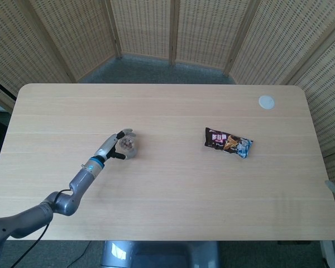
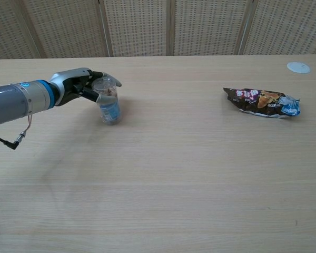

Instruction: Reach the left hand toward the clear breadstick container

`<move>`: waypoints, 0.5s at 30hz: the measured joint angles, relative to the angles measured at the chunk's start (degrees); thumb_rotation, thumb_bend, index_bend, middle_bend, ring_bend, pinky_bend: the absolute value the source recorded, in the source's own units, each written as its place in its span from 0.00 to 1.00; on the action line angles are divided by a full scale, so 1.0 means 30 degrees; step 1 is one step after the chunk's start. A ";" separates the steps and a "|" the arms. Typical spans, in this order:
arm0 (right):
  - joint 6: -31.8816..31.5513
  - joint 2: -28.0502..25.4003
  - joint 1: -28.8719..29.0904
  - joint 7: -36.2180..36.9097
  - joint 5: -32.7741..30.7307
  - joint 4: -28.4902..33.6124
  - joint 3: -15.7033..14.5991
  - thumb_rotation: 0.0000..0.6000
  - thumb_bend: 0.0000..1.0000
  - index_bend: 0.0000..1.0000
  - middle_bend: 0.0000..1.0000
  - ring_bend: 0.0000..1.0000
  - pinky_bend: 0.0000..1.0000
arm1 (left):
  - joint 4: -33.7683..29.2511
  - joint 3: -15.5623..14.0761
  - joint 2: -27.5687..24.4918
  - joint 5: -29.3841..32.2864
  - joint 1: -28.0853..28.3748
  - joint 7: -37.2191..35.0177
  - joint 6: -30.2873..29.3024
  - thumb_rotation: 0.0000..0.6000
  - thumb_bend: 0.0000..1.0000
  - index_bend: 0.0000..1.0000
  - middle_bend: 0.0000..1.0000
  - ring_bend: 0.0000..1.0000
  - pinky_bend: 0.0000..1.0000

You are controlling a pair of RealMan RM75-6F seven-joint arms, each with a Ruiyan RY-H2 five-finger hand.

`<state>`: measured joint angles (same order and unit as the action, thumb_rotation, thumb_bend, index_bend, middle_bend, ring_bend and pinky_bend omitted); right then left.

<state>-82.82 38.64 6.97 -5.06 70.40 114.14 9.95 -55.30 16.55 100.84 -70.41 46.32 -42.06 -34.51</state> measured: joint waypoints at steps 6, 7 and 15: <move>-0.0179 -0.0251 -0.0245 0.0557 0.0215 0.0091 -0.0025 1.00 0.00 0.00 0.00 0.00 0.00 | 0.0874 0.0590 0.1318 0.0726 0.0210 0.1173 -0.1261 1.00 0.54 0.59 0.52 0.52 0.26; -0.0227 -0.0288 -0.0294 0.0648 0.0241 0.0089 -0.0030 1.00 0.00 0.00 0.00 0.00 0.00 | 0.0900 0.0710 0.1402 0.0861 0.0204 0.1351 -0.1491 1.00 0.55 0.60 0.53 0.52 0.27; -0.0134 -0.0180 -0.0347 0.0955 0.0369 -0.0030 -0.0083 1.00 0.00 0.00 0.00 0.00 0.00 | -0.1097 0.1597 -0.0026 0.1373 -0.0325 0.1722 -0.2625 1.00 0.52 0.58 0.54 0.53 0.28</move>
<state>-83.22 38.10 5.93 -2.20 71.51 114.05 9.70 -58.59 21.34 100.76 -66.29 45.34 -36.89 -42.39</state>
